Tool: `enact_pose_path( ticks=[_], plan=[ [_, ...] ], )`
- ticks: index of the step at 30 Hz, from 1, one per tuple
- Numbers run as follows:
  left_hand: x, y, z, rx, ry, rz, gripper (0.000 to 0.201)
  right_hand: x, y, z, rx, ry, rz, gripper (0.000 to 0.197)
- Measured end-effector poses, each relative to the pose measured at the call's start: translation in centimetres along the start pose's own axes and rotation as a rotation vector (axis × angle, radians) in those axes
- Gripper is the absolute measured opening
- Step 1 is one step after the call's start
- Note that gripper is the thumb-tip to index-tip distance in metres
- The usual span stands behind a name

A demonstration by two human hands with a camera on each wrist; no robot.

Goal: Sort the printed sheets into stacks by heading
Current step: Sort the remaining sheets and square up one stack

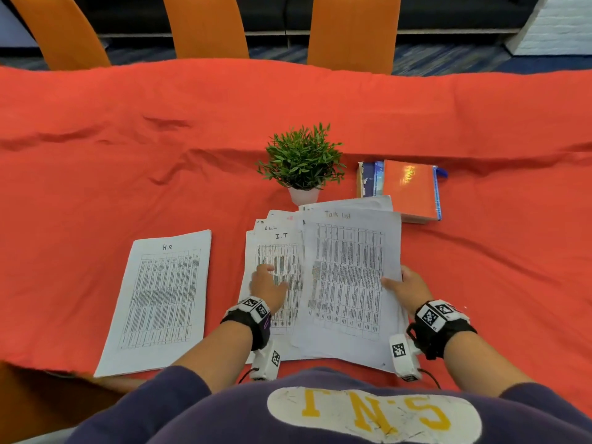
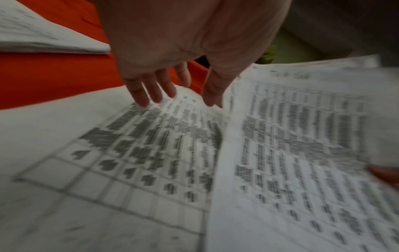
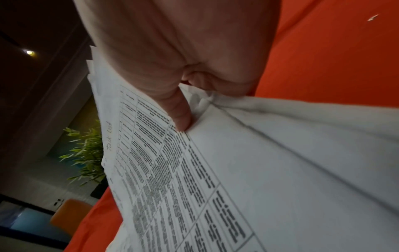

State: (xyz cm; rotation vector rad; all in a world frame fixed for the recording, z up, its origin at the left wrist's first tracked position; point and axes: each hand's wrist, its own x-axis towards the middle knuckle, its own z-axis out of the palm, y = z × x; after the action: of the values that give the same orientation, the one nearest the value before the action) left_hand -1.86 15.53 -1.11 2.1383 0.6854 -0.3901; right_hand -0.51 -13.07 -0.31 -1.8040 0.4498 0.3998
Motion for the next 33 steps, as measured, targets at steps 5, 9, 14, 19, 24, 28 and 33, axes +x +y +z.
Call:
enact_pose_path(
  ticks=[5,9,14,19,24,28,33],
  plan=[
    [2.0,-4.2,-1.4,0.242,0.113,-0.195,0.07,0.4,1.5,-0.8,0.036,0.088,0.051,0.033],
    [2.8,-5.3,-1.1,0.279,0.067,-0.144,0.086,0.6,2.3,-0.8,0.008,0.104,0.063,0.033],
    [2.8,-5.2,-1.3,0.166,0.085,-0.037,0.053,0.7,2.3,-0.6,0.011,0.096,0.088,0.033],
    [2.8,-4.1,-2.0,0.156,0.13,0.091,0.002,0.9,2.4,-0.5,0.005,0.089,0.114,0.033],
    [4.2,-3.7,-2.4,0.202,0.192,0.128,0.014,0.7,2.2,-0.5,-0.018,0.106,0.108,0.034],
    [5.4,-3.6,-2.4,0.241,0.173,0.077,0.025,0.5,2.3,-0.6,-0.032,0.108,0.095,0.035],
    [5.9,-3.4,-2.3,0.255,0.121,0.031,0.029,0.4,2.7,-0.8,-0.032,0.114,0.096,0.034]
  ],
)
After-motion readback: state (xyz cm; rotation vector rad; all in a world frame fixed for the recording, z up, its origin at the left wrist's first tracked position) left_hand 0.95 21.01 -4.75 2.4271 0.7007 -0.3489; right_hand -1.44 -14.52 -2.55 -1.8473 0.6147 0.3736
